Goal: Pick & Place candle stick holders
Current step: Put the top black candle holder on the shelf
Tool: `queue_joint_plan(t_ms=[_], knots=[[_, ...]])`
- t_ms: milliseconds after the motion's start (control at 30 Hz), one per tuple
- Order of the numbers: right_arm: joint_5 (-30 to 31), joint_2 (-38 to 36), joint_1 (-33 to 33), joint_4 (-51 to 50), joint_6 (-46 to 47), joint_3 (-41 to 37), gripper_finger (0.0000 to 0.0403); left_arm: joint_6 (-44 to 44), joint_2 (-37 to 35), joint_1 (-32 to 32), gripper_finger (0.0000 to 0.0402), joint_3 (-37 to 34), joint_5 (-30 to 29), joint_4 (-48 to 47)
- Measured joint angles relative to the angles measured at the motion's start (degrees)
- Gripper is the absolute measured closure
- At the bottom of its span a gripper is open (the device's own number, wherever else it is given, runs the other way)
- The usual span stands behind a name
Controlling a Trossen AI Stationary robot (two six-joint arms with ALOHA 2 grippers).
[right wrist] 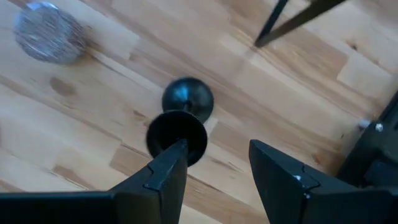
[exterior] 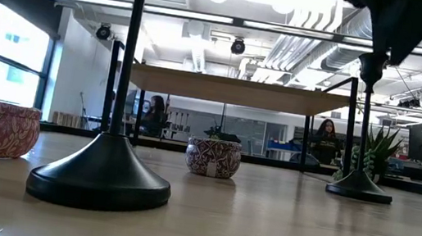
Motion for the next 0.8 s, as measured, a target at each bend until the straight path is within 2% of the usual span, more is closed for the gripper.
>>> queue_joint_plan(t_ms=[167,500,633,800], knots=[[1.65,0.0,-1.08,2.57,-2.84,-1.29,0.0236,0.0,0.0,0.0,0.0222,0.0,0.02,0.0],[-0.33,0.02,-2.57,5.6,-6.93,-3.23,0.0238,0.0,0.0,-0.01,0.0222,0.0,0.02,-0.82],[0.35,0.02,-2.49,5.58,-8.14,-3.25,0.0261,0.0,0.02,-0.02,0.0222,0.0,0.02,-2.01],[0.33,0.02,-2.5,5.58,-9.7,-3.25,0.0317,0.0,0.02,-0.01,0.0222,0.0,0.02,-2.69]])
